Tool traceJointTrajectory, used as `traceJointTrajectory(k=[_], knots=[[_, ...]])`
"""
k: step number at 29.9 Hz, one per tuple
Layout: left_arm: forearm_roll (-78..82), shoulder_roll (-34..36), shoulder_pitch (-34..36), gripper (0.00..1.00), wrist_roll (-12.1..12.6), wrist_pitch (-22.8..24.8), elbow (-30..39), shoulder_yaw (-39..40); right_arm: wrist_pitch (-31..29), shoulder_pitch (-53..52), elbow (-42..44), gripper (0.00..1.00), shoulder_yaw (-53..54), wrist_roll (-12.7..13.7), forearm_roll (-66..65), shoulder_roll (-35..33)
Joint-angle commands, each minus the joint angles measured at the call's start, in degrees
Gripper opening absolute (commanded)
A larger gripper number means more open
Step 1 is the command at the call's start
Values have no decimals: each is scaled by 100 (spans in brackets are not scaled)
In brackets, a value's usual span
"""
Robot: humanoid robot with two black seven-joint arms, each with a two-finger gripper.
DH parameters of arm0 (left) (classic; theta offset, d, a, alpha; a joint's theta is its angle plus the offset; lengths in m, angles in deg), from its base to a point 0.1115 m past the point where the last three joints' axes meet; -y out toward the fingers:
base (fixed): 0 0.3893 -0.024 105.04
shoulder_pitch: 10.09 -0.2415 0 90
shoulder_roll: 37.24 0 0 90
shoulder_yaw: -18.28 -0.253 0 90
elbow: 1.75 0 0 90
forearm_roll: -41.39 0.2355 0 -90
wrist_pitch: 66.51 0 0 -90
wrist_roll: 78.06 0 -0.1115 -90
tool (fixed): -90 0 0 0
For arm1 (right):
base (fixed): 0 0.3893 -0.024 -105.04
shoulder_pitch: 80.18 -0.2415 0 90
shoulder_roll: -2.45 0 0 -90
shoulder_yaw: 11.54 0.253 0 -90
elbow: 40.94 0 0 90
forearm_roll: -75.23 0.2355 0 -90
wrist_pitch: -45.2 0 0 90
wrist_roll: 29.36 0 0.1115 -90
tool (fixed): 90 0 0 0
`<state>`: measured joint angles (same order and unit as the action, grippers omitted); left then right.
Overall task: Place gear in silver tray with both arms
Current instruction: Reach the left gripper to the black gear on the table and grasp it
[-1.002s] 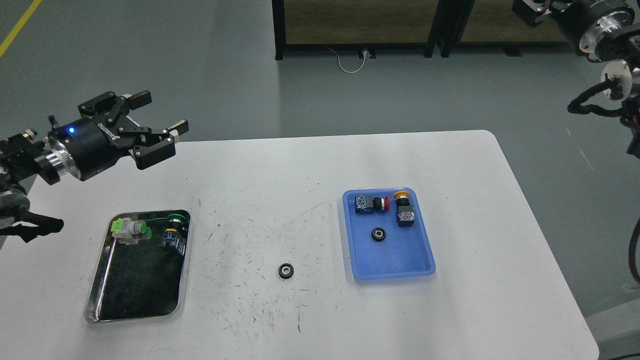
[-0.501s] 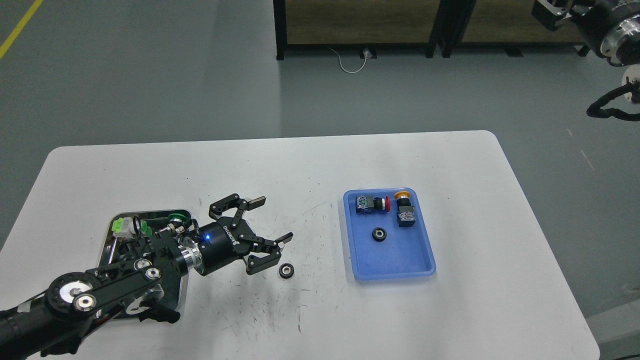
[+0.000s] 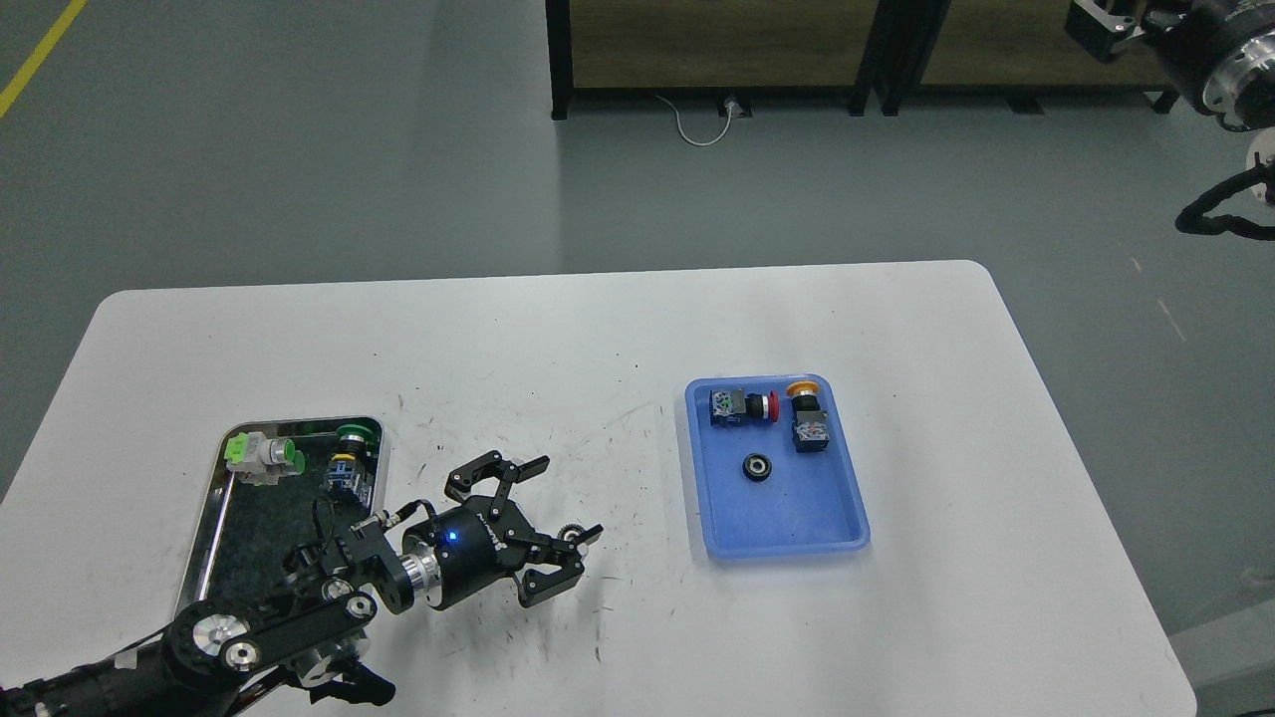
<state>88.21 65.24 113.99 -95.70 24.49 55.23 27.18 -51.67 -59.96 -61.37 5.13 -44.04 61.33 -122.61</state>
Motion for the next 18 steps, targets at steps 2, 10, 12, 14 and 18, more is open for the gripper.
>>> traceJointTrajectory(k=[2,10,12,14,18], knots=[[-49,-27,-112,98,15,-21,-108,-99,1,34,30,99,3,-8,-8,17],[-76,-387,-156,97,7,-56,-433,-90,1,43,56,99,3,-8,-8,34],[-76,-510,-156,97,7,-65,-539,-90,1,43,56,99,-5,-8,-8,34],[-85,-581,-156,96,7,-65,-627,-73,1,43,56,99,-5,-8,-8,34],[-93,-607,-147,85,-2,-30,-662,-55,-8,43,56,99,-5,-8,-8,26]])
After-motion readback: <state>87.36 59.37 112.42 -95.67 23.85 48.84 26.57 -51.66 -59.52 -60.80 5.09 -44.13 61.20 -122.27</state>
